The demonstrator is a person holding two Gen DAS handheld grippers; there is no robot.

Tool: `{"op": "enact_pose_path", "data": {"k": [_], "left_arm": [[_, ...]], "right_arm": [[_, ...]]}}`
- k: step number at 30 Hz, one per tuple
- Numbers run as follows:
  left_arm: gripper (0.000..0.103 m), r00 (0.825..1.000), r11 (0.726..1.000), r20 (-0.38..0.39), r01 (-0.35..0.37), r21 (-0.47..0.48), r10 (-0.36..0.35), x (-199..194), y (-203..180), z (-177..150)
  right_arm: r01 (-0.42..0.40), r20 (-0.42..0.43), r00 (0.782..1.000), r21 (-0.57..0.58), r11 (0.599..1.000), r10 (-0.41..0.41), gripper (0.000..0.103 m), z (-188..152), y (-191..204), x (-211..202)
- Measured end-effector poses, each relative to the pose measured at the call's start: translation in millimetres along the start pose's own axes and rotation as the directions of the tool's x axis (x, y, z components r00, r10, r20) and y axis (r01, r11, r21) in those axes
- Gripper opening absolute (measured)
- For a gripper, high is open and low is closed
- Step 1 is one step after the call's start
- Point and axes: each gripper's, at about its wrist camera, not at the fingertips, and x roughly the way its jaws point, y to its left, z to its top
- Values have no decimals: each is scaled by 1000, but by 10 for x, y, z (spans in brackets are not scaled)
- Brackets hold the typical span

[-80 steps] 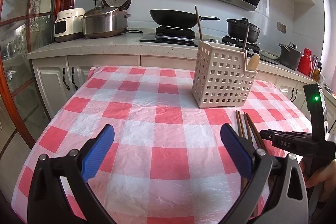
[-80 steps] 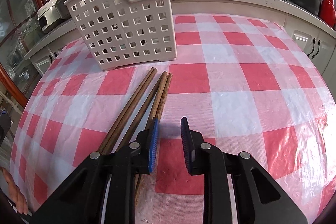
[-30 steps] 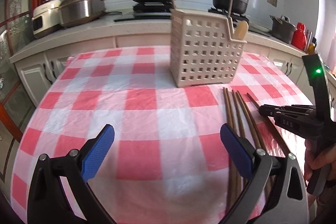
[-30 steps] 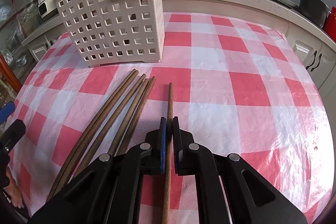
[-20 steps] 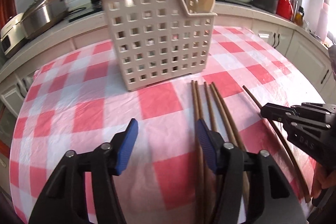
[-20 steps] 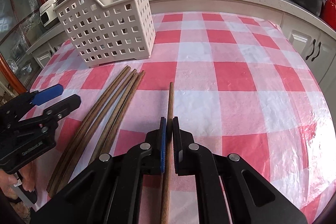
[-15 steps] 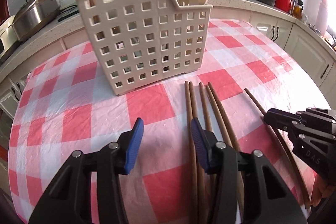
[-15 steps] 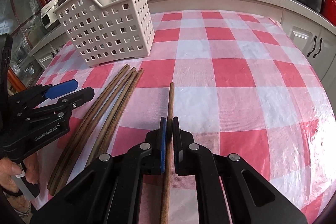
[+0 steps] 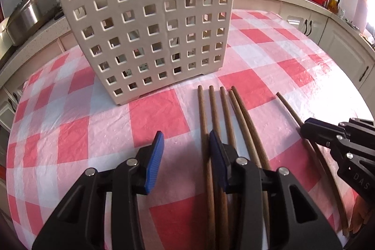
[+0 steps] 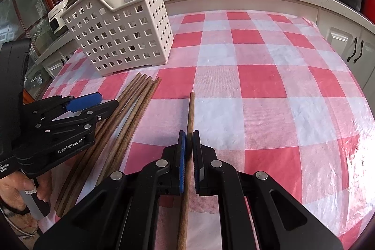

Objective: Organize utensils
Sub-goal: 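Grasp one chopstick with the right tool while the left tool grasps another, then lift both chopsticks upright and carry them over the caddy with both tools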

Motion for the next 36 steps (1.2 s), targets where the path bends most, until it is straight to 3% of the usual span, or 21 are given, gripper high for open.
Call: {"op": "enact_pose_path", "data": {"k": [4,6,10,16,23,36], "left_arm": [[39,1000,1000,-2,-7,12,7,11,-27,15],[34,1000,1000,-3,20,1,-20,21,-12,19],[7,999,999,2,36,20,-36,9,-52,11],[6,998,998,23,56,-8,-56,-116,18,-64],[6,990,998,138,48,-46,-41,-652,174,-191],[6,944,995,329,33,-92,-1,-1717,404,-434]], "right_arm": [[27,-8,1000,-30,999,-28,7,55,48,45],[38,-9,999,-42,998,-38,7,81,67,70],[43,-12,999,-58,997,-44,6,95,74,81],[16,57,998,-46,999,-13,6,100,70,-117],[-3,167,986,-59,998,12,6,161,184,-481],[-1,310,950,-94,996,30,6,122,445,-1137]]}}
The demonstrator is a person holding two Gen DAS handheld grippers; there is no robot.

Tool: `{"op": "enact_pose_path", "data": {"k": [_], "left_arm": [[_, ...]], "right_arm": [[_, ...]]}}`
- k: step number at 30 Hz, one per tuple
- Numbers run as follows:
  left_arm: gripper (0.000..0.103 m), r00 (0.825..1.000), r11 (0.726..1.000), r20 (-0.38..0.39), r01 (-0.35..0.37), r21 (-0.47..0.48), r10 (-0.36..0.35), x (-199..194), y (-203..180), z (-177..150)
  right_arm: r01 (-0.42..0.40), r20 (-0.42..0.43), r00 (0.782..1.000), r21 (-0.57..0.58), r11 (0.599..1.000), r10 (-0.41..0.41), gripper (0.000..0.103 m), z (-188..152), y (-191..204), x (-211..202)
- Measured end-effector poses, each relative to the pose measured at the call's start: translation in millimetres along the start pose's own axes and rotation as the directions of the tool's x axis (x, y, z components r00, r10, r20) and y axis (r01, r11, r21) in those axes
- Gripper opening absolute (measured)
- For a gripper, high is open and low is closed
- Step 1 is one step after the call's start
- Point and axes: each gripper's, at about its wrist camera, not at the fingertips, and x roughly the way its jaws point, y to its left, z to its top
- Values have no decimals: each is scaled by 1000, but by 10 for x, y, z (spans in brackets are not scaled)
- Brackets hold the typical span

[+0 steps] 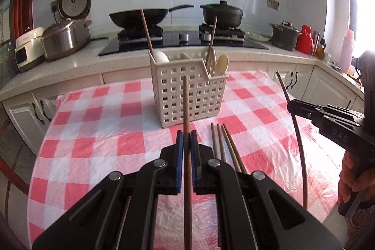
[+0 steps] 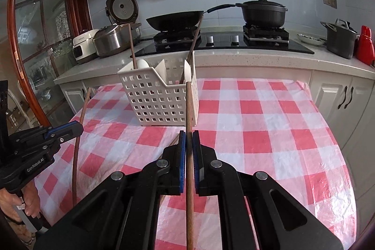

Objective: Organize utensils
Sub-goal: 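Lift both chopsticks upright and carry them over the caddy with both tools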

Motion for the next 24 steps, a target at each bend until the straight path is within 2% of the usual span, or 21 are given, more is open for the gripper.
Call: {"op": "enact_pose_path", "data": {"k": [9,24], "left_arm": [[6,991,998,119,-56,24,52,-497,-46,33],[6,983,997,169,-74,3,72,-756,9,-6]], "right_arm": [[0,66,998,-35,999,3,6,78,156,-347],[-8,109,994,-68,998,15,6,112,301,-546]]}}
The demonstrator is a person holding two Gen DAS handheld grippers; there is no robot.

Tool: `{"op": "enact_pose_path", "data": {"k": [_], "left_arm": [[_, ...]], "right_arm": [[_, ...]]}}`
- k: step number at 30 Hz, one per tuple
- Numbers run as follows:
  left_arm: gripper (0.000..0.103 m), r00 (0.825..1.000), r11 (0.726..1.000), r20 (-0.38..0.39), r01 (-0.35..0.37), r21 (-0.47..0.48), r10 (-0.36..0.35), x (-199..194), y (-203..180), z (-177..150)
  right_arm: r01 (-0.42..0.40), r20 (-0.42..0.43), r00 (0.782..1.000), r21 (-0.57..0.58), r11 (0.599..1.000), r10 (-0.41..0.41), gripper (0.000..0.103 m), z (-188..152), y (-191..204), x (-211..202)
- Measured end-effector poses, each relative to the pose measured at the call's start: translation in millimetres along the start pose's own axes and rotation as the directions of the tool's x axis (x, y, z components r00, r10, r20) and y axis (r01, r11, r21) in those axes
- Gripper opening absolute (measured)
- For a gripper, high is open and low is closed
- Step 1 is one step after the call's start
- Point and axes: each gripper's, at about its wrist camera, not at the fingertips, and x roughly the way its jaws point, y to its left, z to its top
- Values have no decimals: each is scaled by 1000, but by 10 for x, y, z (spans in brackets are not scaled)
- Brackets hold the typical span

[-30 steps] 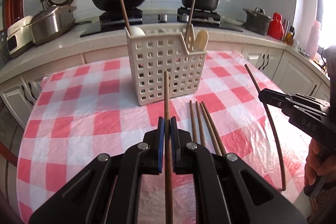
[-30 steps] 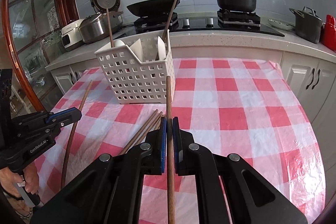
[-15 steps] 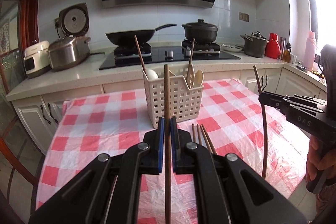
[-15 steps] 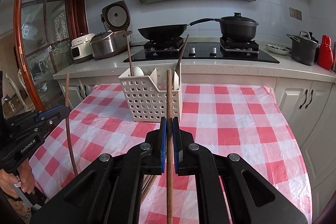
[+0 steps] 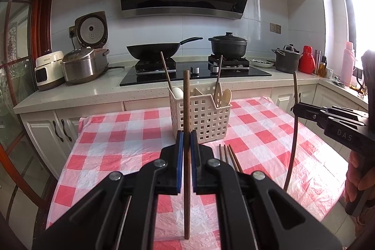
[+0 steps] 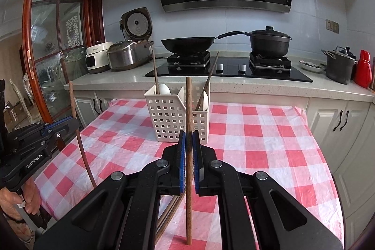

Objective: Organize utensils
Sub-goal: 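Lift both chopsticks upright and carry them over the caddy with both tools, then lower both chopsticks into the caddy opening with both tools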

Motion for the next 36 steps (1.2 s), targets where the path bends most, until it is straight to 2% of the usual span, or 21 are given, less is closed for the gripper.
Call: {"op": "enact_pose_path", "data": {"k": [24,36], "left_arm": [[6,999,1000,51,-1,6,0,-41,-24,140],[6,998,1000,60,21,14,-22,58,-13,369]], "right_arm": [[-22,67,997,-26,999,24,6,165,91,-43],[-7,91,996,-62,998,12,6,440,111,35]]}}
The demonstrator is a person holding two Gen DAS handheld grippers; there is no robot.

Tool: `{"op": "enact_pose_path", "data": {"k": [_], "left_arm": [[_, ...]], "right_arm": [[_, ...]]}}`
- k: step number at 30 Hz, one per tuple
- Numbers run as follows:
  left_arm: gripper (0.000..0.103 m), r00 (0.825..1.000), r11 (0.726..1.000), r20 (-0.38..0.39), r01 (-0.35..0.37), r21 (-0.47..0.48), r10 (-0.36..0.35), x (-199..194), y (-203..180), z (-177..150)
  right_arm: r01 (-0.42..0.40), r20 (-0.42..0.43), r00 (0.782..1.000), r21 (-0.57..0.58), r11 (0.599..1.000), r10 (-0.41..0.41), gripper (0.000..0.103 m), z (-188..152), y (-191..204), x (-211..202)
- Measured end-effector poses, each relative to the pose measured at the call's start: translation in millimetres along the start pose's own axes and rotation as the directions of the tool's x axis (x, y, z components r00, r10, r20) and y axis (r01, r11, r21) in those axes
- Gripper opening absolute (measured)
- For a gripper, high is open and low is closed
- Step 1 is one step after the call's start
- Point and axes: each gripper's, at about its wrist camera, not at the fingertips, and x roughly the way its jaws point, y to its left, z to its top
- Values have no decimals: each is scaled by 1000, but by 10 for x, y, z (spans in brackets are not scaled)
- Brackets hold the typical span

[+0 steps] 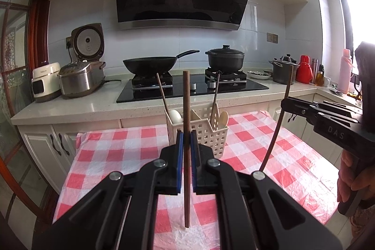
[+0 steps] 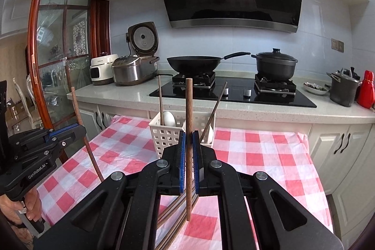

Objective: Organize utensils
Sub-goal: 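Lower both chopsticks into the caddy opening with both tools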

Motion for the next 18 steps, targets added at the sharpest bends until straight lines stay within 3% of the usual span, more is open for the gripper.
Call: {"op": "enact_pose_path", "data": {"k": [8,18], "left_arm": [[6,999,1000,37,26,-16,-25,129,97,450],[6,998,999,60,27,-42,-25,565,246,1105]], "right_arm": [[4,22,1000,-2,1000,-4,6,351,-95,174],[0,45,999,26,1000,-1,6,886,-213,549]]}}
